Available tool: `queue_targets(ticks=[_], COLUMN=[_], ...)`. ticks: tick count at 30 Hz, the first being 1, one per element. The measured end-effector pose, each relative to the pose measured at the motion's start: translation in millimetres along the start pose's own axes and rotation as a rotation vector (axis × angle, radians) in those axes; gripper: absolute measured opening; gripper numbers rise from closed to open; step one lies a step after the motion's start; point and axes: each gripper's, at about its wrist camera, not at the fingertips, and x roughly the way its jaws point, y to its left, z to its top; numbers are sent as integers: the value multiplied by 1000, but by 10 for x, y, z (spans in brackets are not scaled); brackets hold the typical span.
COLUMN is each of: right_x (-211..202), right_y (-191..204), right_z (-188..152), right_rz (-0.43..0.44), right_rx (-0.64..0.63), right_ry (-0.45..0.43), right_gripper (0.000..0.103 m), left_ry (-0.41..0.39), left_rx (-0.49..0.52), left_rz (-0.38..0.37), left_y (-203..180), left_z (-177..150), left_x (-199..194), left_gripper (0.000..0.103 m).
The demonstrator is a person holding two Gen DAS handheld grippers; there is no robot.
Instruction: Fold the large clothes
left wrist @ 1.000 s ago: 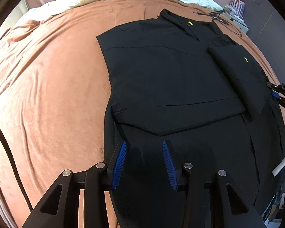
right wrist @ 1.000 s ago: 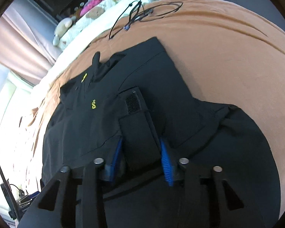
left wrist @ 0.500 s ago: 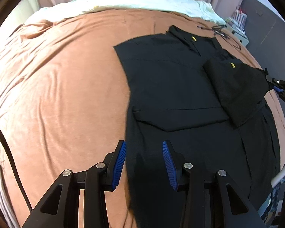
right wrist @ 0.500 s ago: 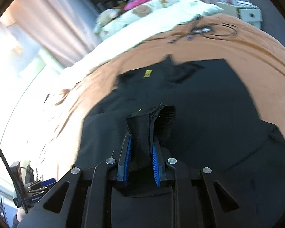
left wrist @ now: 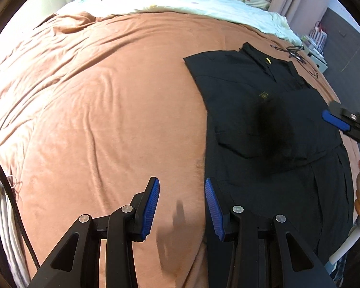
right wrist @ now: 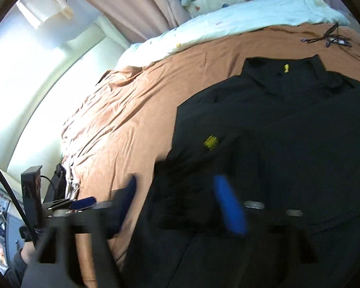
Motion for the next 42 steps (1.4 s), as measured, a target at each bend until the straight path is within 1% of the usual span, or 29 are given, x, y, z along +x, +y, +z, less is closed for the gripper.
queue_targets(ticks=[2, 3, 5, 6, 8, 9, 12, 17, 19, 20, 23, 27, 28, 29, 30, 31, 32, 34, 35, 37, 39, 41, 42], right_x=[-48, -101, -223, -285, -384, -448, -661, -890, -944, -957, -975, -952, -901, -904, -840, -842, -779, -740, -720, -698, -705, -705, -688], right_y=[-103, -225, -356, -457, -599, -733, -1101, -1551, -1763, -1742, -1953, -2109, -2114, -2113, -2112, -2146, -2136, -2176, -2285, -2341, -2431, -2496, -2559], right_z=[-26, -51, -132, -173, -236, -275, -403, -580, -675, -665, -820, -879, -845, -781, -796, -784, -787, -693, -522, -465, -421, -392, -373], right_rz=[-36, -76, -142, -172, -221, -256, -356, -488, -537, -551, -602, -638, -647, -655, -665, -670, -681, -696, -704, -733, -737, -742, -758], right_rx=[5, 3, 4, 12, 26, 35, 67, 125, 144, 148, 164, 169, 164, 158, 149, 143, 134, 129, 131, 145, 168, 190, 207], right_ry=[-1, -7, -15, -14, -13, -14, -15, -8, 6, 11, 28, 45, 52, 59, 69, 74, 78, 77, 77, 70, 70, 63, 52], right_gripper=[75, 74, 75, 75, 74, 74, 74, 75, 75, 74, 74, 75, 75, 75, 75, 75, 75, 75, 74, 74, 74, 74, 74], left_ry=[3, 5, 5, 2, 12, 15, 22, 17, 17, 19, 24, 29, 26, 24, 17, 15, 16, -4, -22, -54, -79, -91, -92], left_rx=[-12, -19, -30, -30, -16, -6, 9, 40, 39, 42, 75, 97, 108, 122, 148, 174, 188, 198, 200, 183, 171, 165, 164], left_rz=[-5, -13, -32, -44, -67, -76, -90, -91, -104, -106, -79, -82, -81, -74, -56, -33, -23, -30, -23, -17, -9, -2, 5], left_y=[10, -1, -46, -88, -192, -258, -413, -649, -703, -732, -827, -908, -941, -973, -1020, -1059, -1082, -1100, -1102, -1069, -1036, -1010, -1010], left_z=[11, 26, 50, 69, 125, 160, 268, 502, 586, 624, 702, 748, 752, 752, 754, 762, 778, 833, 873, 971, 1051, 1132, 1158], left_x=[14, 40, 91, 129, 227, 286, 449, 726, 838, 897, 1057, 1210, 1225, 1235, 1235, 1237, 1238, 1182, 1138, 1057, 1002, 983, 992], left_gripper=[43, 45, 55, 56, 57, 57, 57, 57, 57, 57, 57, 57, 53, 44, 34, 13, 13, 11, 11, 10, 10, 10, 10])
